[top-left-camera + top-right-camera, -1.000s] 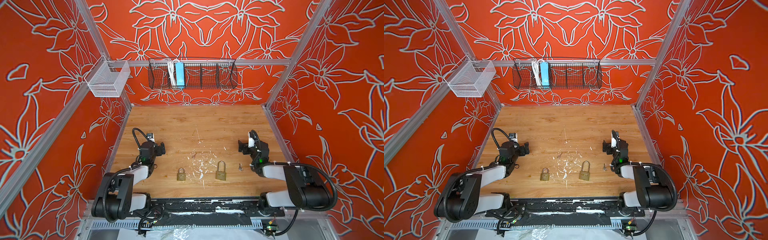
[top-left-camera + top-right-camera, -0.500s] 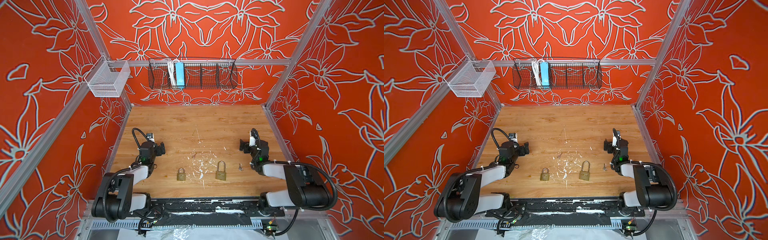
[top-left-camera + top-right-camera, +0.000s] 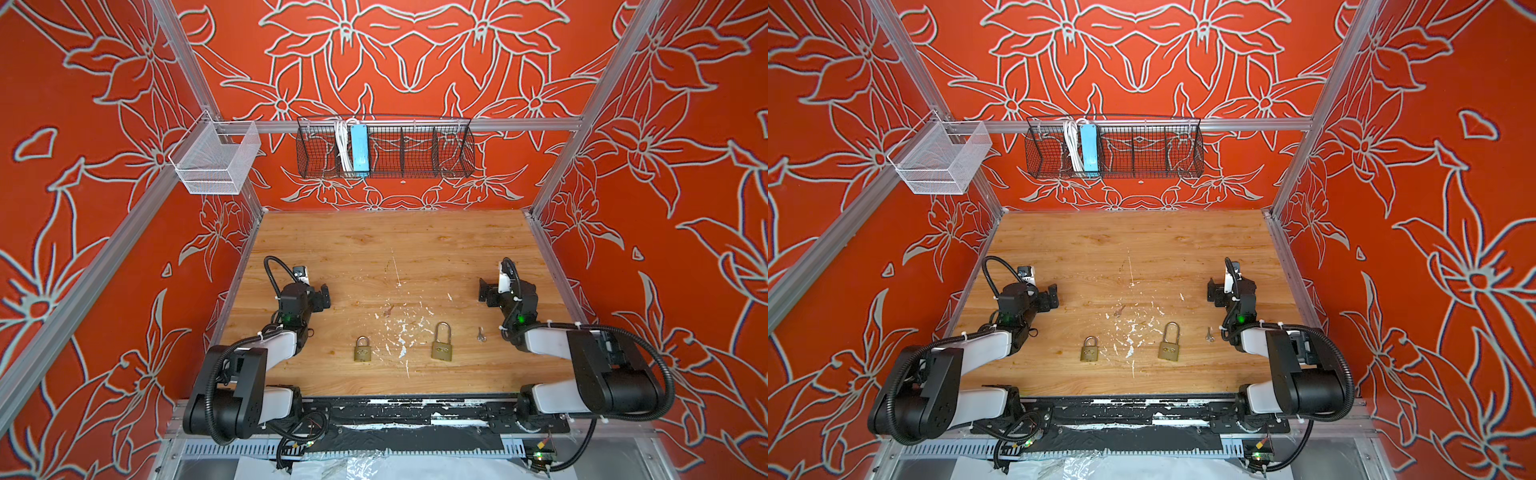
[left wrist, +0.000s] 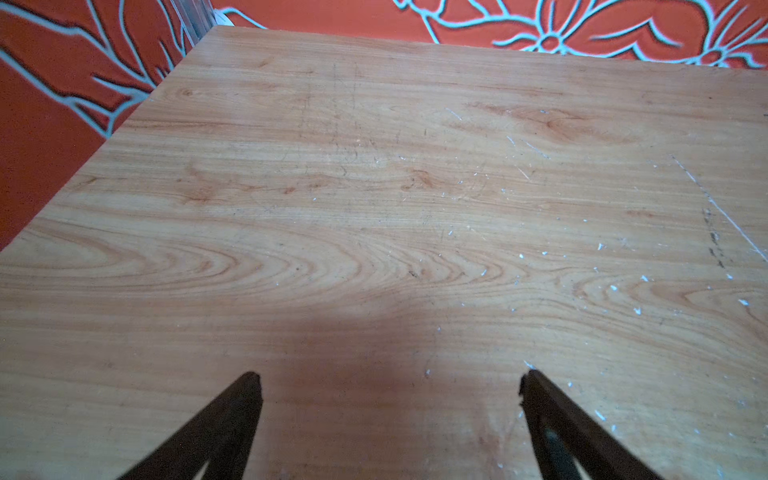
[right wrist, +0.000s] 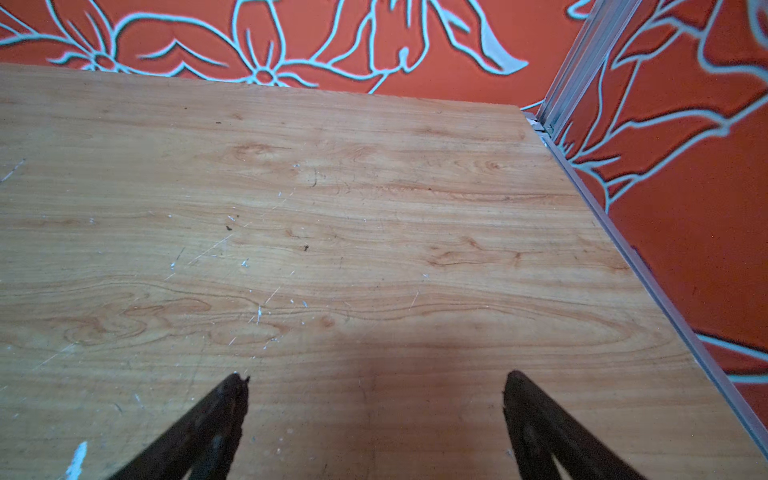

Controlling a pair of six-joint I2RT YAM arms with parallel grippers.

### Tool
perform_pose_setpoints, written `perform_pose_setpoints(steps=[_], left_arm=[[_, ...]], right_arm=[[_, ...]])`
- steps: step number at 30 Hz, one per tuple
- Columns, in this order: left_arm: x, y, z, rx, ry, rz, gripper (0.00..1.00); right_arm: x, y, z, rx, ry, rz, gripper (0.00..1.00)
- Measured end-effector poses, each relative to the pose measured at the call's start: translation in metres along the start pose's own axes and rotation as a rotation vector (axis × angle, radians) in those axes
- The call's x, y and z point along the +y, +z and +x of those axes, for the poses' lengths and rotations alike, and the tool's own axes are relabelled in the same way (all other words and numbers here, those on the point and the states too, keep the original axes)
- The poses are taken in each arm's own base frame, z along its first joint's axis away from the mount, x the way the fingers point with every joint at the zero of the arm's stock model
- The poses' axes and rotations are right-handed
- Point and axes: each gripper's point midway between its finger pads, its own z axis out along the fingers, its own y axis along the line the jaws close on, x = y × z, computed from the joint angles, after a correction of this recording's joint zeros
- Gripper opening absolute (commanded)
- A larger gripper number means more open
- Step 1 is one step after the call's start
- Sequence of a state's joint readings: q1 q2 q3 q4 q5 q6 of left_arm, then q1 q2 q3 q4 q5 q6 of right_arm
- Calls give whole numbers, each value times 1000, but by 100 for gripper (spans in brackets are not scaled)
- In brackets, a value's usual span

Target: Unlock with the key

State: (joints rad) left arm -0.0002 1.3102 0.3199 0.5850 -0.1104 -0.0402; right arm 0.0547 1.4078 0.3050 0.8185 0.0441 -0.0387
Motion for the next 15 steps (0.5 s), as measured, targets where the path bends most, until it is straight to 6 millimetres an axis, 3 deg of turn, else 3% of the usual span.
perform_pose_setpoints(steps=[15], left_arm=[[-2, -1, -2, -6, 10, 5, 97]], right_arm=[[-1, -9, 3, -25, -3, 0, 98]])
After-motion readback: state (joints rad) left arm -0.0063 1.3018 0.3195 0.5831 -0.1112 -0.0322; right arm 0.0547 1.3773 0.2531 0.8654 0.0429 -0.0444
